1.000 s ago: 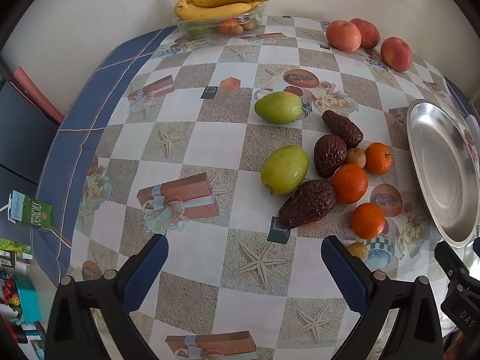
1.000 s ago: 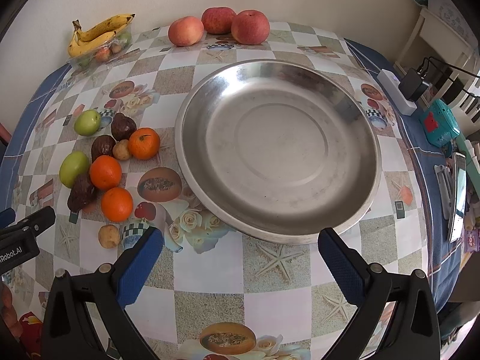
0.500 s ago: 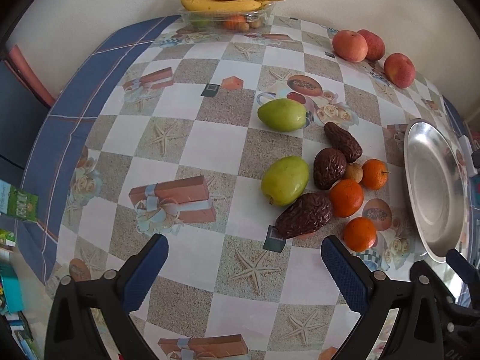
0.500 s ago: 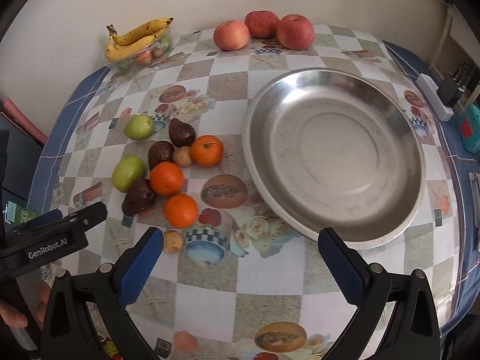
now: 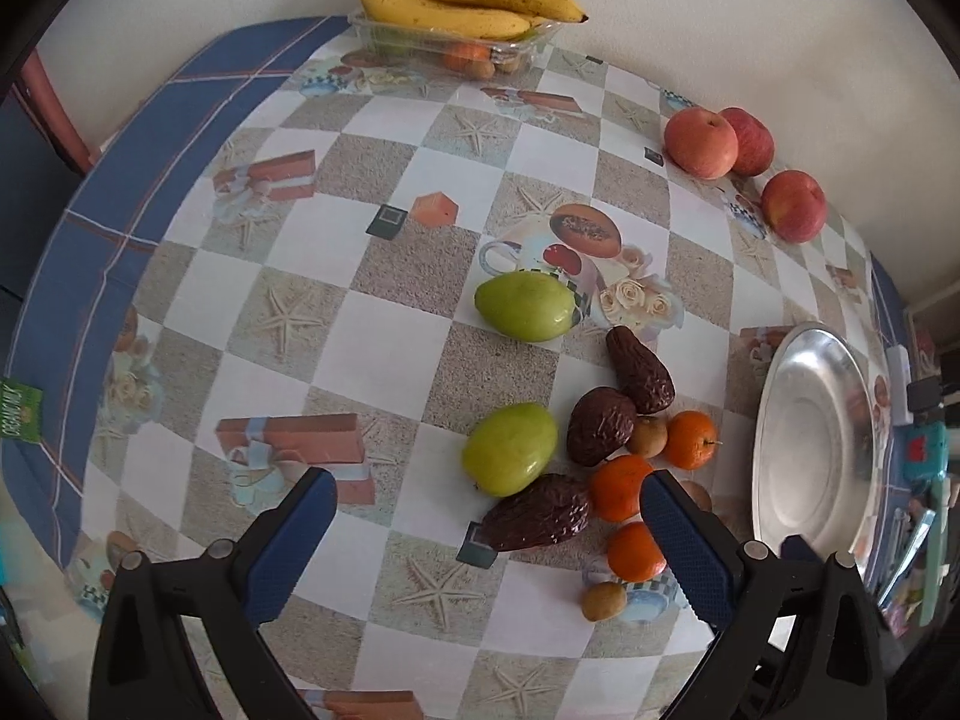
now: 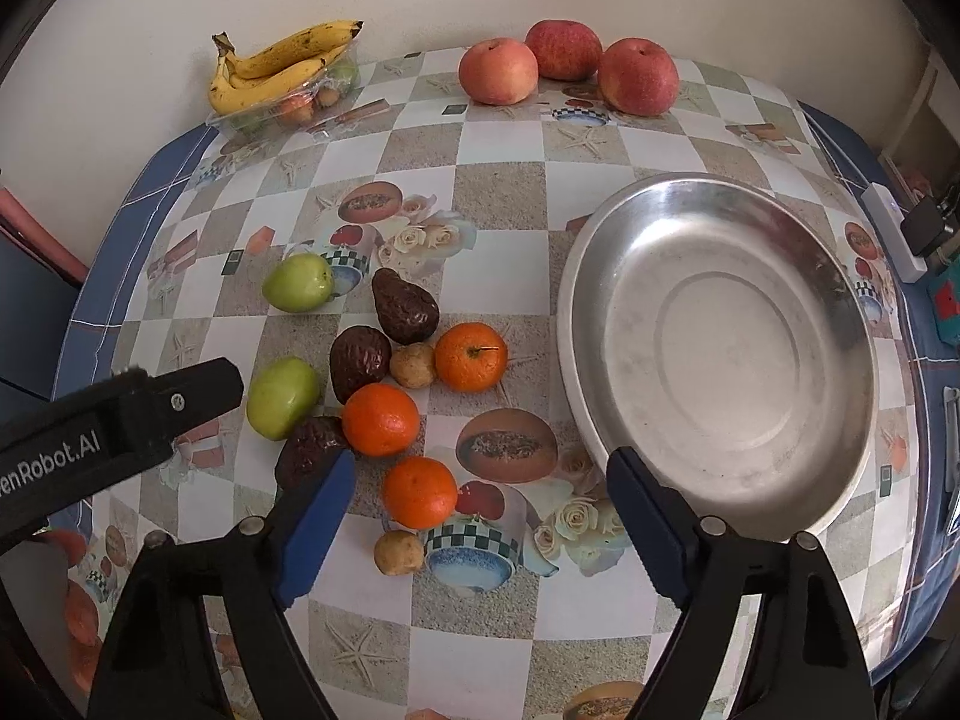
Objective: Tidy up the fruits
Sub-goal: 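Grasp a dark date with the left gripper while the right gripper grasps an orange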
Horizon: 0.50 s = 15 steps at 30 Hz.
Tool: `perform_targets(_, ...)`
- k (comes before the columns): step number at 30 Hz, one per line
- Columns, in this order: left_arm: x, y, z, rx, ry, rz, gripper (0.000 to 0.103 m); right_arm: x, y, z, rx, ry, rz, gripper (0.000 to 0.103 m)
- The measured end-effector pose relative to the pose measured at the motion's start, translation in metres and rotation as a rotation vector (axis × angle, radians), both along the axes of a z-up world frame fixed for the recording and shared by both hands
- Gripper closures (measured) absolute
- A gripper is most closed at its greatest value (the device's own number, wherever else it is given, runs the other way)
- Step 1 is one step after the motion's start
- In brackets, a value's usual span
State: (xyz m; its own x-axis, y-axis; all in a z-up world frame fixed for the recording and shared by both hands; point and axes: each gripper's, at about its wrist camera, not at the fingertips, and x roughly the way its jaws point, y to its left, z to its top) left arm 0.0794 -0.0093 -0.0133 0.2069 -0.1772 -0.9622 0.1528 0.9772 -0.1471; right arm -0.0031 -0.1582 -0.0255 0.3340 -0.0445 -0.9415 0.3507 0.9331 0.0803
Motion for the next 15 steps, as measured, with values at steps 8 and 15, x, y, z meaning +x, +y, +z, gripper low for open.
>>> perform_targets(8,0.01,-0.013,-0.013,0.037,-0.006,-0.004,0.01,0.011,-0.007,-0.019,0.055,0.012,-0.009,0.028)
perform_targets(15,0.008,-0.01,-0.037,0.002,0.037,0.0,0.018,0.018,0.0,-0.034,0.104,0.015,0.05,0.046)
